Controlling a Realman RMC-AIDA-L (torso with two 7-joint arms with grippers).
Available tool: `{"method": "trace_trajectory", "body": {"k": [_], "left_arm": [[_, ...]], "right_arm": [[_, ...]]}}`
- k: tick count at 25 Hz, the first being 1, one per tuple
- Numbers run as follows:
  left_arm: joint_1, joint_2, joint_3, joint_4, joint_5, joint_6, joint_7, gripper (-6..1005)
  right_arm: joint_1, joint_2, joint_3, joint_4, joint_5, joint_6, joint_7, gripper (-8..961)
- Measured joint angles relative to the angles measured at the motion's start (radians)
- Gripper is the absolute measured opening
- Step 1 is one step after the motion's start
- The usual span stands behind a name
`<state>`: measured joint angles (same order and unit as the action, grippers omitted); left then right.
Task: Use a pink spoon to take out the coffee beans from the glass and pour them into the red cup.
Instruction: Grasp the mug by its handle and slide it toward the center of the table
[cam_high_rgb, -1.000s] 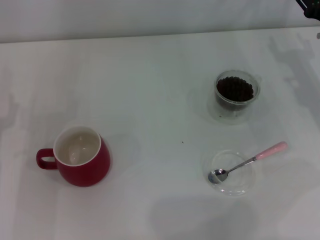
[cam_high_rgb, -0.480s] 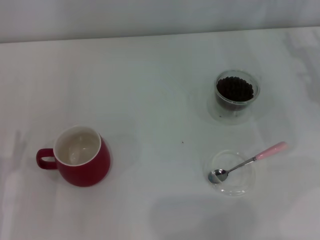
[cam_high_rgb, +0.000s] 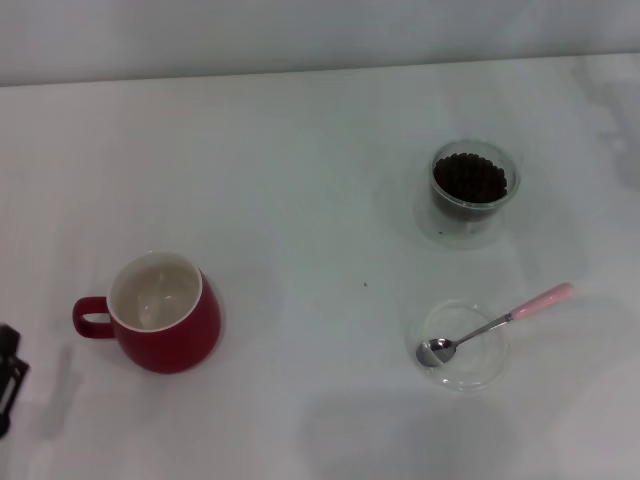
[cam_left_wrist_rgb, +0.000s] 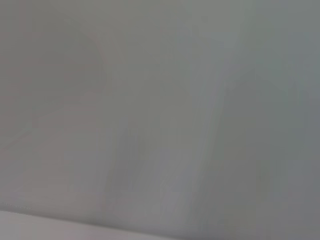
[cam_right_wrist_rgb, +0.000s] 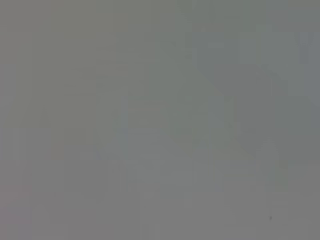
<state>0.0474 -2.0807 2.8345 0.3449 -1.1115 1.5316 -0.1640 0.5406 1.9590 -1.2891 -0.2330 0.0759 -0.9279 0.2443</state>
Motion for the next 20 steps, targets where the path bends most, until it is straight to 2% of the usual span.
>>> {"method": "trace_trajectory", "body": {"k": [5, 8, 15, 20], "left_arm": [[0.022, 0.001, 0.01, -0.058, 0.107, 0.016, -0.017, 889], [0.027, 0.0, 0.01, -0.065, 0.113, 0.015, -0.015, 889], [-0.009, -0.002, 0.011, -0.124, 0.136, -0.005, -0.014, 888], [-0.061, -0.001, 0.011, -0.127, 0.136, -0.067, -0.015, 888]], "right_arm": [[0.004, -0.01, 0.001, -0.001, -0.001, 0.002, 0.0, 868], [0.012, -0.014, 0.001, -0.001, -0.001, 0.003, -0.001, 868], [0.018, -0.017, 0.002, -0.001, 0.003, 0.005, -0.001, 868], [0.017, -0.013, 0.014, 0.0, 0.006, 0.0, -0.001, 868]]}}
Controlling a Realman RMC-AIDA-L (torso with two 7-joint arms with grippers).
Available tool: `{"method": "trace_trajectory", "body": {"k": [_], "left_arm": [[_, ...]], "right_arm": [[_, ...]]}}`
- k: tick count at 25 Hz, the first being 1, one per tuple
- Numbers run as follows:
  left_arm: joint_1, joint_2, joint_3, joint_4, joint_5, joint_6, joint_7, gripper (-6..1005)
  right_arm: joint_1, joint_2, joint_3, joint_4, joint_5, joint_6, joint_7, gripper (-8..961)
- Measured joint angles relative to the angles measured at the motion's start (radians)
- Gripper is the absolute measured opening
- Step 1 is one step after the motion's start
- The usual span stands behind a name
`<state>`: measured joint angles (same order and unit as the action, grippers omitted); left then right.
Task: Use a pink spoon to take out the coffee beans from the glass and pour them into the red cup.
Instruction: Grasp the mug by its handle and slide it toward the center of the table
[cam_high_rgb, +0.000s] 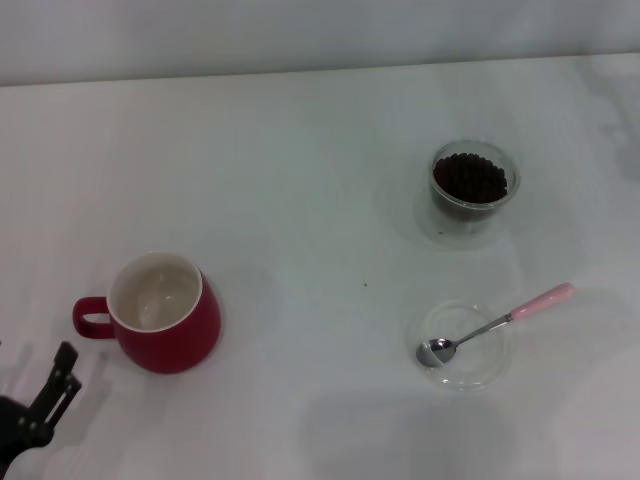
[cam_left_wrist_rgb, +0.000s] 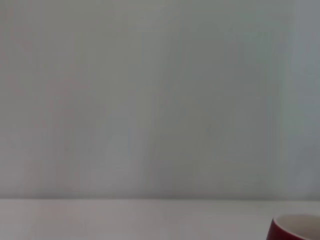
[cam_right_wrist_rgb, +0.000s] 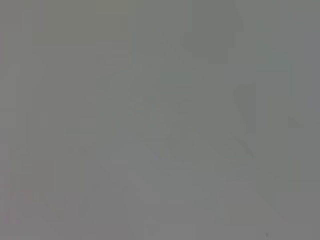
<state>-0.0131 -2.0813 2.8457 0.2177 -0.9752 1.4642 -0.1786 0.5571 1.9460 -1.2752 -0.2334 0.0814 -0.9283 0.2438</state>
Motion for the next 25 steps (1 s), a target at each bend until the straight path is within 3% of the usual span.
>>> {"method": "trace_trajectory", "body": {"k": [6, 16, 25], "left_arm": [[-0.053, 0.0, 0.0, 0.0, 0.006, -0.091, -0.001, 888], [-0.066, 0.0, -0.001, 0.0, -0.004, -0.116, -0.001, 888], [-0.121, 0.0, -0.002, -0.002, -0.027, -0.173, 0.003, 889]], "right_arm": [[-0.007, 0.008, 0.021, 0.0, 0.001, -0.001, 0.002, 869], [-0.017, 0.011, 0.028, 0.0, 0.001, -0.008, 0.002, 868], [-0.017, 0.011, 0.028, 0.0, 0.001, -0.009, 0.001, 868]]}}
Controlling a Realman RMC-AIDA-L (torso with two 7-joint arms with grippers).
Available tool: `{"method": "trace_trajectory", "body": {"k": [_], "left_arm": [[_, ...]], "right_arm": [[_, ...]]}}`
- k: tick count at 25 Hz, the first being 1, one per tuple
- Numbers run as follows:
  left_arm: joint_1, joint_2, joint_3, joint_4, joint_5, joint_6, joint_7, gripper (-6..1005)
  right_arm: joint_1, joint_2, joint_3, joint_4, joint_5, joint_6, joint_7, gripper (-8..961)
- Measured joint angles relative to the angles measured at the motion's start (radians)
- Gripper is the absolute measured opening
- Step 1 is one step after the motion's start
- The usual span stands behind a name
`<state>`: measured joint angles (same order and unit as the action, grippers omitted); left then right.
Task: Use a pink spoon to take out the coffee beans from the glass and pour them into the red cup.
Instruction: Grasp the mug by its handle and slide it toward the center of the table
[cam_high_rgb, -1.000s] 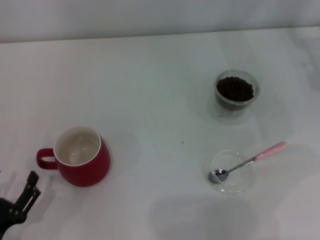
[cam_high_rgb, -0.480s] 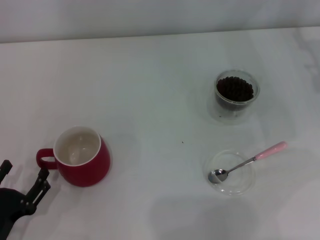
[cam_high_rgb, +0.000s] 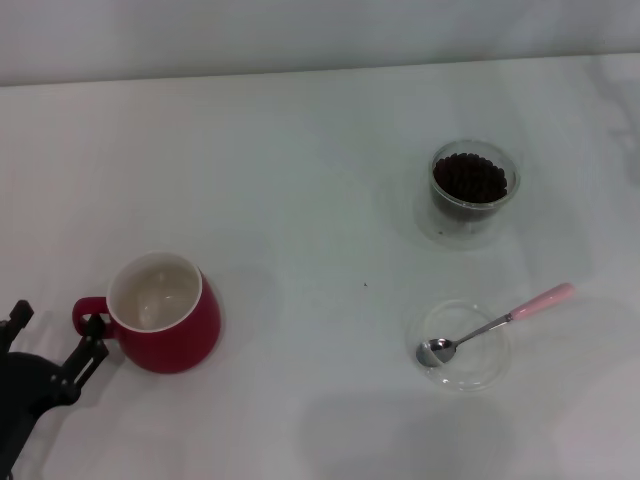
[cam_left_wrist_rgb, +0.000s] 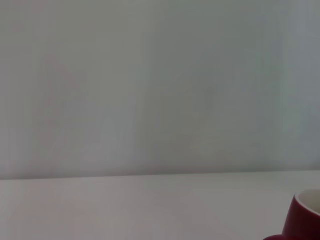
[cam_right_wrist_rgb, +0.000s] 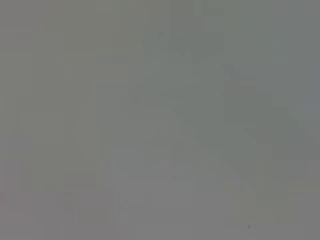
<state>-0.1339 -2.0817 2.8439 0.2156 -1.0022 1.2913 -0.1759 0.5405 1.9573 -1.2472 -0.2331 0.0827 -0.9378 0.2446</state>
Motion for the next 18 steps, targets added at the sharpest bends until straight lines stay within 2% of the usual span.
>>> {"method": "trace_trajectory", "body": {"k": [13, 18], "left_arm": [[-0.025, 0.001, 0.0, -0.001, -0.003, -0.037, 0.001, 883], [-0.026, -0.001, 0.0, -0.001, -0.003, -0.037, 0.004, 758]], "right_arm": [[-0.005, 0.002, 0.012, 0.0, 0.0, -0.001, -0.001, 869], [-0.006, 0.003, 0.012, 0.0, 0.0, -0.001, -0.001, 869]]}}
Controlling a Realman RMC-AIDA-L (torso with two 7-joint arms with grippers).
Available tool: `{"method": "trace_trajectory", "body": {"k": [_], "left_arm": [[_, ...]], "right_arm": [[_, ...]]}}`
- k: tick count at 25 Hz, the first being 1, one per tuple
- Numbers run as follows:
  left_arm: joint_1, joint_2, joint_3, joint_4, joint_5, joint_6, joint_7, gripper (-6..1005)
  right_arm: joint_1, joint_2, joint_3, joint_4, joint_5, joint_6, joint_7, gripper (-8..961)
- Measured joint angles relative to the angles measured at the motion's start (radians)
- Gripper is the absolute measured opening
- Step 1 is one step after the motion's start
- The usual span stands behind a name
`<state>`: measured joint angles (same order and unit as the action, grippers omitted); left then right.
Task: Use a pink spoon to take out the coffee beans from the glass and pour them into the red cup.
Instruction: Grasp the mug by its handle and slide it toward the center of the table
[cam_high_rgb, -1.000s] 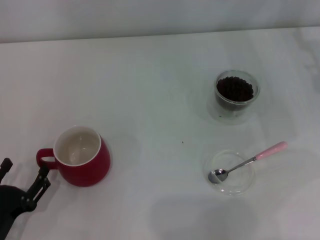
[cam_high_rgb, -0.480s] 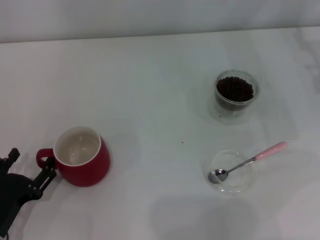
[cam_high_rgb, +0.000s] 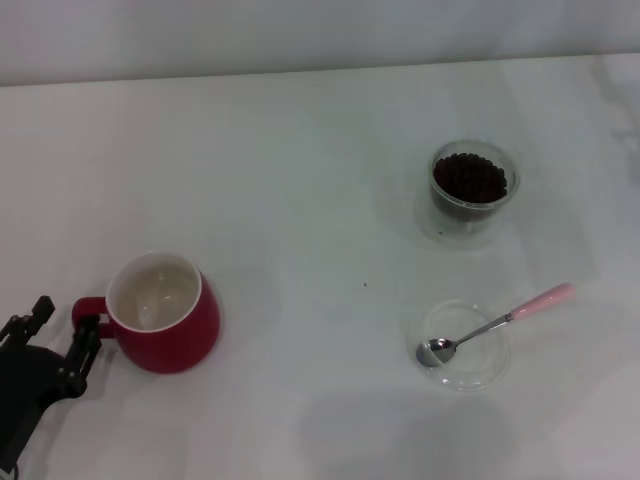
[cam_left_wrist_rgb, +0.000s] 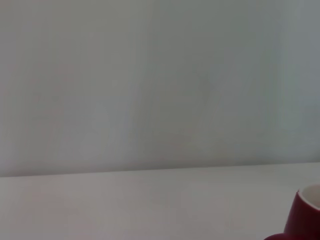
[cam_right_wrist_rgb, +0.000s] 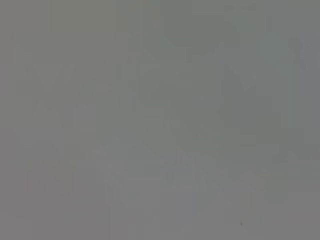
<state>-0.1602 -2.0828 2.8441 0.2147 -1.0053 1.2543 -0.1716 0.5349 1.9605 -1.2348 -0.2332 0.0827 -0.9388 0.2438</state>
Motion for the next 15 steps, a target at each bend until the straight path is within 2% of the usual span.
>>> {"method": "trace_trajectory", "body": {"k": [12, 14, 15], "left_arm": [[-0.009, 0.001, 0.0, 0.0, 0.0, -0.001, 0.0, 252], [-0.01, 0.0, 0.0, 0.0, -0.001, -0.001, 0.0, 142], [-0.011, 0.0, 0.0, 0.0, -0.001, -0.001, 0.0, 142]], "right_arm": [[0.001, 0.0, 0.0, 0.0, 0.0, 0.0, 0.0, 868], [0.001, 0.0, 0.0, 0.0, 0.0, 0.0, 0.0, 868], [0.001, 0.0, 0.0, 0.0, 0.0, 0.0, 0.0, 868]]}}
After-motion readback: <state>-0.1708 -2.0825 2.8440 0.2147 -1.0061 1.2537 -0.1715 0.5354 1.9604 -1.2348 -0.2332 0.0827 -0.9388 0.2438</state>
